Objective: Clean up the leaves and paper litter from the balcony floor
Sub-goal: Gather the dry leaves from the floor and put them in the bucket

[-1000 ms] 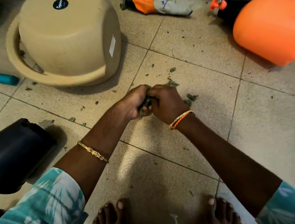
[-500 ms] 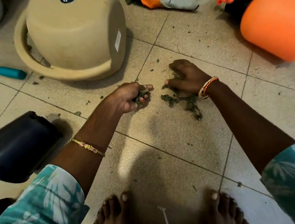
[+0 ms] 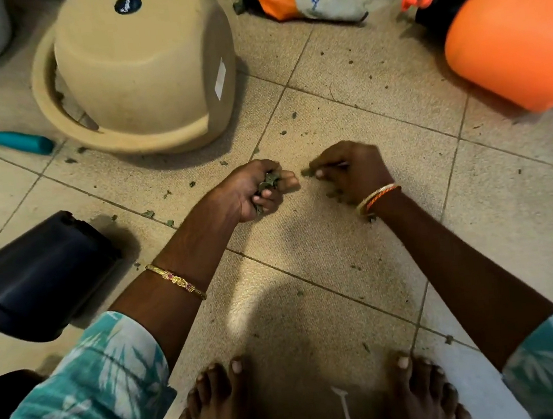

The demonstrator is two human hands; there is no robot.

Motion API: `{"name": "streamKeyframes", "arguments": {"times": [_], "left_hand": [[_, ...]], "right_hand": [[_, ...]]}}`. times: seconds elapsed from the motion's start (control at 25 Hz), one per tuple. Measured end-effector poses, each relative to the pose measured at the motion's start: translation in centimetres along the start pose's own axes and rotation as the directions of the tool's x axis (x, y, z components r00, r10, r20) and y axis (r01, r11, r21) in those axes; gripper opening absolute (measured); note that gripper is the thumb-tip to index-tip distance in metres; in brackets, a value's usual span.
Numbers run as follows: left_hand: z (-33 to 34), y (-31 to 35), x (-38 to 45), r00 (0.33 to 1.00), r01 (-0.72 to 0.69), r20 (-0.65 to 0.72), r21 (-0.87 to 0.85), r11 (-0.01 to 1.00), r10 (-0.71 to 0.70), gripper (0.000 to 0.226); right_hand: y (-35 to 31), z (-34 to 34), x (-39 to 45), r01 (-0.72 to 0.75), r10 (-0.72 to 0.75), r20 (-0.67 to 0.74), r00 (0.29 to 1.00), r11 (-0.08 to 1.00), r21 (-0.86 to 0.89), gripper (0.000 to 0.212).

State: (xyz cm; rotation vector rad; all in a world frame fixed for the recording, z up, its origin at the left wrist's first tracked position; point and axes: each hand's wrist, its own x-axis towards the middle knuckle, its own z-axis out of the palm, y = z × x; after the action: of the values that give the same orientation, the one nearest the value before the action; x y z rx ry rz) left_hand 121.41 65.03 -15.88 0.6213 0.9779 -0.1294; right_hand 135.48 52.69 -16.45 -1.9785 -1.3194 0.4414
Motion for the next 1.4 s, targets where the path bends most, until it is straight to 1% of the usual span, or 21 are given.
{"name": "streamKeyframes", "arguments": {"times": [0.04,0.08,0.12,0.16,0.2,0.24,0.28,0.32,0.4,0.48,0.6,0.68,0.72,0.8,0.88,0.92,1.04,1.12,1.2,1.28,1.4], "left_hand": [[0.1,-0.1,0.1,0.999,0.022,0.032,-0.003,1.000,-0.021,0.035],[0.2,-0.1,0.2,0.998,0.037,0.059,0.001,0.999,-0.037,0.035],[0.4,-0.2,0.2,0.996,0.045,0.080,0.009,0.999,-0.045,0.036],[0.8,-0.3,0.1,0.995,0.046,0.091,0.022,0.999,-0.048,0.038],[1.2,-0.4,0.0,0.994,0.041,0.099,0.035,0.999,-0.044,0.040],[1.6,-0.5,-0.1,0.993,0.030,0.111,0.048,0.998,-0.035,0.043],[2.0,-0.6,-0.2,0.990,0.015,0.136,0.056,0.998,-0.022,0.044],[2.3,-0.7,-0.2,0.986,0.000,0.167,0.056,0.998,-0.010,0.044],[2.6,-0.7,0.0,0.983,-0.008,0.185,0.052,0.999,-0.001,0.046],[2.5,-0.7,0.1,0.992,-0.001,0.125,0.065,0.998,-0.007,0.050],[2.1,-1.0,0.5,0.999,-0.027,0.037,0.123,0.992,0.023,0.046],[1.8,-1.3,0.6,0.999,-0.045,0.001,0.175,0.984,0.045,0.042],[1.8,-1.4,0.7,0.999,-0.048,-0.013,0.194,0.980,0.052,0.039],[1.9,-1.5,0.6,0.997,-0.046,-0.043,0.209,0.977,0.056,0.033],[1.7,-1.3,0.6,0.996,-0.001,-0.082,0.210,0.978,0.018,0.031],[1.4,-1.1,0.6,0.995,0.040,-0.096,0.204,0.978,-0.021,0.029],[0.8,-0.5,0.3,0.990,0.140,-0.039,0.121,0.983,-0.136,0.027],[0.8,-0.5,0.2,0.988,0.151,0.024,0.089,0.984,-0.154,0.031],[0.9,-0.6,0.2,0.987,0.145,0.048,0.106,0.984,-0.151,0.034],[0.9,-0.9,0.4,0.990,0.129,0.048,0.121,0.984,-0.135,0.038],[0.9,-1.1,0.6,0.994,0.107,0.019,0.118,0.987,-0.110,0.040]], "right_hand": [[-0.5,-0.9,0.6,-0.138,0.145,-0.020,0.989,0.971,0.193,0.017],[-1.2,-1.8,1.1,-0.250,0.276,0.003,0.961,0.864,0.437,0.017],[-1.8,-2.3,1.4,-0.318,0.371,0.059,0.927,0.692,0.648,0.016],[-2.2,-2.4,1.5,-0.354,0.428,0.123,0.895,0.514,0.781,0.017],[-2.7,-2.2,1.5,-0.370,0.458,0.166,0.873,0.401,0.838,0.018],[-3.3,-1.7,1.3,-0.381,0.474,0.181,0.862,0.368,0.848,0.018],[-3.6,-1.0,0.9,-0.377,0.480,0.153,0.864,0.416,0.827,0.017],[-3.9,-0.2,0.4,-0.349,0.462,0.074,0.884,0.543,0.764,0.017],[-3.8,1.2,-0.6,-0.203,0.286,-0.106,0.952,0.853,0.480,0.016],[-3.8,1.6,-1.3,-0.041,0.070,-0.128,0.989,0.975,0.216,0.015],[-4.5,1.1,-2.1,0.066,-0.066,-0.009,0.998,0.997,0.033,0.023],[-5.0,0.8,-2.4,0.002,-0.006,0.078,0.997,0.998,0.055,0.029],[-5.1,0.6,-2.3,-0.042,0.034,0.075,0.997,0.994,0.098,0.030],[-4.3,-0.1,-2.1,-0.088,0.096,-0.045,0.994,0.983,0.161,0.024],[-2.4,-1.3,-2.0,-0.114,0.122,-0.131,0.984,0.991,0.066,0.024],[-1.3,-1.8,-2.1,-0.136,0.133,-0.100,0.986,0.990,-0.030,0.031],[1.4,-2.1,-3.5,-0.167,0.218,0.172,0.961,0.948,-0.271,0.056],[2.6,-0.9,-5.4,-0.078,0.166,0.227,0.960,0.933,-0.353,0.052],[2.9,0.4,-7.2,-0.030,0.087,0.160,0.983,0.944,-0.330,0.048],[2.7,1.1,-8.4,-0.035,0.040,0.011,0.999,0.958,-0.285,0.043],[2.1,0.5,-8.5,0.038,-0.085,-0.154,0.984,0.957,-0.286,0.030]]}}
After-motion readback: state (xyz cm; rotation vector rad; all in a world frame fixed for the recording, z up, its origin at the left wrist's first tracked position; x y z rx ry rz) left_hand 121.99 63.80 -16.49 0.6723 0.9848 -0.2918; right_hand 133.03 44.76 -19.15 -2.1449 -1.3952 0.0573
